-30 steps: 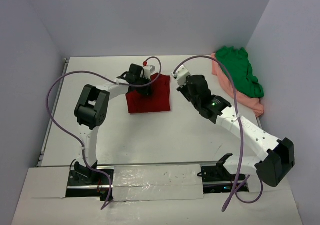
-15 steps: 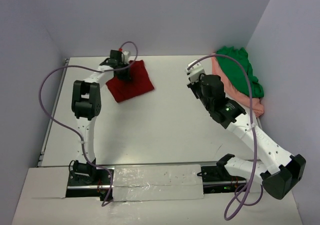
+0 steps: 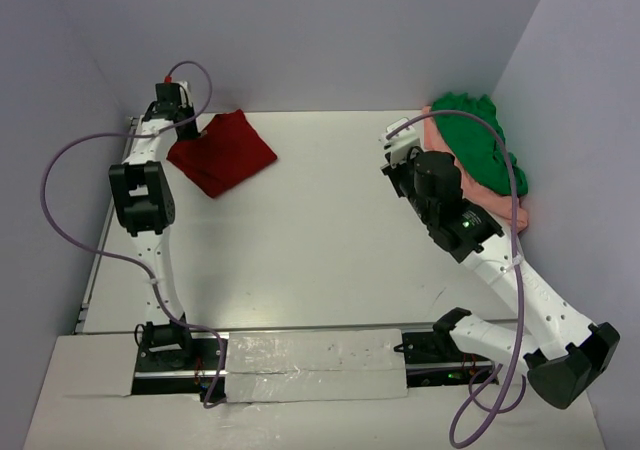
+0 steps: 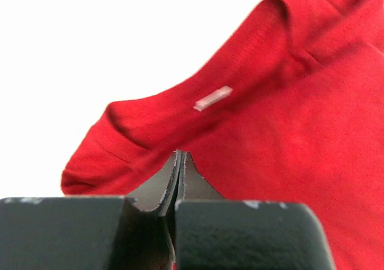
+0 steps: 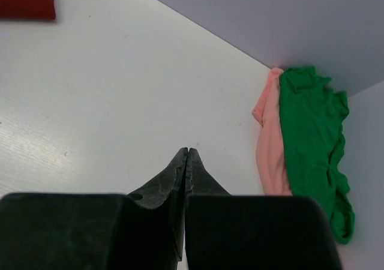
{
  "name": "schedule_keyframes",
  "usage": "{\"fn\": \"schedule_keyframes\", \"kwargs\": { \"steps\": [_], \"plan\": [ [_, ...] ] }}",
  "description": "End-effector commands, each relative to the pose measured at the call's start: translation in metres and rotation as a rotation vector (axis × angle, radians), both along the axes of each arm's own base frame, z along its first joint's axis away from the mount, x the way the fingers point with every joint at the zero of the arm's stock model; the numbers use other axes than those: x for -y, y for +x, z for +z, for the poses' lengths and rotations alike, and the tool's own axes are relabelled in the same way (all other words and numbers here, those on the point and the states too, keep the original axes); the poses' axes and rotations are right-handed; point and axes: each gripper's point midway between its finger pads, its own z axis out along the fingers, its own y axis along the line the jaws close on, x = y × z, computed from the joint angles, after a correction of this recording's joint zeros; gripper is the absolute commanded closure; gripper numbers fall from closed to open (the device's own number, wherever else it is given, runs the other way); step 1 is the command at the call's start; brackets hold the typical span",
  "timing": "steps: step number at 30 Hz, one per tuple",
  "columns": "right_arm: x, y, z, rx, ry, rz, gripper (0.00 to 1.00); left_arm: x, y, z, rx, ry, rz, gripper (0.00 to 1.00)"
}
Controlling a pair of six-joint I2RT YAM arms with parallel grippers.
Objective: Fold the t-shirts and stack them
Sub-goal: Put the neatly folded tshirt into the corner of the board with the left arm
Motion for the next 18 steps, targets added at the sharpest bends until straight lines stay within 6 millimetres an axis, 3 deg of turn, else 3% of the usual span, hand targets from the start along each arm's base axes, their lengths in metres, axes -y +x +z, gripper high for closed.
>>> {"fn": "schedule_keyframes", "kwargs": {
  "steps": [1,3,4,5,7,9,10,11,12,13,14,18],
  "plan": [
    [0.003,-0.003,0.019,0.050,0.048,-0.001,1.00,-0.021,0.016,0.013,0.085,0.061,0.037,1.00],
    [0.004,-0.002,0.017,0.047,0.042,-0.005,1.00,-0.012,0.015,0.042,0.158,0.038,0.007,1.00],
    [0.004,-0.001,0.016,0.046,0.040,-0.006,1.00,-0.007,0.011,0.066,0.225,0.024,-0.003,1.00],
    [0.004,-0.002,0.016,0.045,0.042,-0.005,1.00,0.007,0.007,0.077,0.258,-0.003,-0.049,1.00],
    [0.005,-0.001,0.015,0.045,0.038,-0.009,1.00,0.034,-0.011,0.112,0.331,-0.054,-0.142,1.00],
    [0.003,0.000,0.012,0.039,0.034,-0.002,1.00,0.068,-0.029,0.129,0.351,-0.081,-0.253,1.00],
    [0.003,0.000,0.012,0.038,0.035,-0.003,1.00,0.100,-0.048,0.137,0.356,-0.100,-0.343,1.00],
    [0.003,0.000,0.010,0.032,0.035,-0.004,1.00,0.113,-0.059,0.138,0.347,-0.106,-0.386,1.00],
    [0.003,0.000,0.009,0.032,0.031,-0.001,1.00,0.124,-0.074,0.126,0.316,-0.112,-0.421,1.00],
    [0.002,0.000,0.008,0.029,0.030,0.002,1.00,0.128,-0.083,0.142,0.347,-0.099,-0.420,1.00],
    [0.002,0.000,0.008,0.026,0.030,0.003,1.00,0.143,-0.090,0.145,0.364,-0.104,-0.452,1.00],
    [0.000,0.001,0.008,0.020,0.034,0.008,1.00,0.162,-0.111,0.139,0.340,-0.134,-0.511,1.00]
  ]
}}
